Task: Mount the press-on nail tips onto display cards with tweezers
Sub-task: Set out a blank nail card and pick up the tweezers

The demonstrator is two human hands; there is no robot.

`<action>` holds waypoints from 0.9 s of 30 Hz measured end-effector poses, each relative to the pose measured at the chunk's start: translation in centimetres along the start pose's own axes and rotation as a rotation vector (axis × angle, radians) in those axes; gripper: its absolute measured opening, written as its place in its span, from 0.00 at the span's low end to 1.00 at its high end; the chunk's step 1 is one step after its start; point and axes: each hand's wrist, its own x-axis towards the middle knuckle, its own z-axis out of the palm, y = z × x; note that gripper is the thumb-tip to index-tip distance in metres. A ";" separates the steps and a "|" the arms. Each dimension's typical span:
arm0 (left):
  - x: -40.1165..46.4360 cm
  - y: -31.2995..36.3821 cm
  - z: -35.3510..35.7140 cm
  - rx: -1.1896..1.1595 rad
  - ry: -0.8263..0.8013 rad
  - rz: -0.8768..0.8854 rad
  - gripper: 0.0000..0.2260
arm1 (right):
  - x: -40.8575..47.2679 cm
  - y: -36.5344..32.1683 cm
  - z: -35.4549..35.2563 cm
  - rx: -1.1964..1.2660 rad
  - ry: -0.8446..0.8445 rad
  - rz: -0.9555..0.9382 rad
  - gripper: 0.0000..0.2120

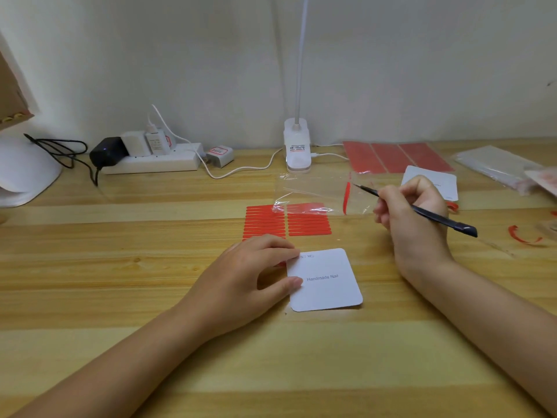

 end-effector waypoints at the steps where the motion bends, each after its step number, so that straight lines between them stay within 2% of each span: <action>1: 0.0 0.0 0.0 -0.003 0.001 0.001 0.19 | 0.2 -0.1 -0.2 0.020 0.035 0.011 0.14; 6: -0.1 0.0 0.0 0.003 0.005 0.026 0.17 | 0.7 -0.2 -0.8 0.044 0.089 0.016 0.14; 9: 0.0 0.1 -0.3 -0.040 0.040 0.035 0.15 | 0.2 -0.2 -0.6 -0.002 0.041 -0.027 0.13; 13: 0.4 0.5 -0.9 -0.116 0.168 0.036 0.08 | -0.7 -1.0 -0.3 -0.048 -0.059 -0.145 0.14; 16: 0.6 1.0 -1.4 -0.277 0.234 -0.021 0.03 | -1.3 -2.4 0.0 -0.076 -0.137 -0.240 0.11; 22: 0.7 1.9 -1.6 -0.695 0.227 -0.236 0.07 | -2.3 -4.0 -0.8 -0.127 -0.287 -0.339 0.10; 27: 0.5 2.2 -0.9 -0.854 0.192 -0.322 0.11 | -3.9 -1.7 -2.5 -0.297 -0.279 -0.425 0.10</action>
